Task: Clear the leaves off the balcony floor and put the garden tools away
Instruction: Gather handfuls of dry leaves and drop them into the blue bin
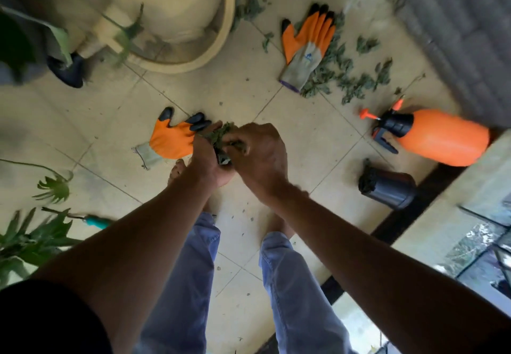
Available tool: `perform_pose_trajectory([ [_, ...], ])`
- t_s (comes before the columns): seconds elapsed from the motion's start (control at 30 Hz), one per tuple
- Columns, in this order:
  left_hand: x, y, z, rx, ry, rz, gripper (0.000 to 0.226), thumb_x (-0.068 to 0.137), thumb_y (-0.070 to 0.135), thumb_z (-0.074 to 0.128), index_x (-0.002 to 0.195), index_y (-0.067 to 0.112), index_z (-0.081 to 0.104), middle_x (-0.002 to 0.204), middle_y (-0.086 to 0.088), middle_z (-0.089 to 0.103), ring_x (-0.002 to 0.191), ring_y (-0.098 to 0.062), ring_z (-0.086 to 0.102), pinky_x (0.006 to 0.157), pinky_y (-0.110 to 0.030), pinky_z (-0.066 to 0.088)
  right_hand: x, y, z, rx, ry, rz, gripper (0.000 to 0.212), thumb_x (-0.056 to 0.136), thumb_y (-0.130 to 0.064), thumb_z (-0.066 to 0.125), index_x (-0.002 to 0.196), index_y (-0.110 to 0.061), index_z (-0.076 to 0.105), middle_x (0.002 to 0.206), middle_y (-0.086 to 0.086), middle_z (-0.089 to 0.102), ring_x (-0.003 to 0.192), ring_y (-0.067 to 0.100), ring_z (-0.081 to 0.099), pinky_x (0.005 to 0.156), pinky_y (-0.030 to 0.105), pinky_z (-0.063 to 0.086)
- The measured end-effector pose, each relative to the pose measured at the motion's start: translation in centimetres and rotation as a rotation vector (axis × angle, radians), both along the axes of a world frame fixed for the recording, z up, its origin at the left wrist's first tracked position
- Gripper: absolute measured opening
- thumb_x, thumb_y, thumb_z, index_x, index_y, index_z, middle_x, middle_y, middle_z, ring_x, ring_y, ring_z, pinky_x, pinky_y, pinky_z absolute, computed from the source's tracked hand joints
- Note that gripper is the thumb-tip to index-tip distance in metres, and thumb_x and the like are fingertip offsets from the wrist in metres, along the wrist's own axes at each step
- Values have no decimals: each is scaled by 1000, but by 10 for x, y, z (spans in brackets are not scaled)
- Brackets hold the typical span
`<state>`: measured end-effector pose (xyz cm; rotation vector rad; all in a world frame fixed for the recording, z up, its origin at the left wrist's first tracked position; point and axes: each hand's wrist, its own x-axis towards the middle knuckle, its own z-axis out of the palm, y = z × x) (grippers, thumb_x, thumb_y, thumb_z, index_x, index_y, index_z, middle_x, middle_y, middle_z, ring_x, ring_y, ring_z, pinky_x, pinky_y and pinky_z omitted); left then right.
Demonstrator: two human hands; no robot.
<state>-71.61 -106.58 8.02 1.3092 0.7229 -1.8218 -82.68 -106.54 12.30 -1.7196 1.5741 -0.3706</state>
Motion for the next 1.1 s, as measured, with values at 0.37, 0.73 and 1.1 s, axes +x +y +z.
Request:
perform_pose_trajectory([
  [0.37,19,-65,98,-89,-22,-99,57,102,38,45,52,17,64,60,0,61,59,-18,63,69,-27,47,24,-50,80,-248,340,363,28,79,-18,64,106,-18,74,109,5,59,97,28,50,71,35,42],
  [0.73,-2,-103,-2,-82,-51,-5,40,94,29,47,61,15,65,70,-7,63,69,-22,67,67,-28,51,4,-121,0,9,-48,169,30,82,-6,56,102,-20,73,97,0,73,91,25,66,73,43,57],
  [1.1,-27,-115,-121,44,164,244,24,91,27,59,70,14,57,70,-1,54,61,-14,55,52,-15,48,-17,-266,-199,-112,499,538,94,84,-58,64,160,-18,26,165,19,24,150,40,26,116,57,32],
])
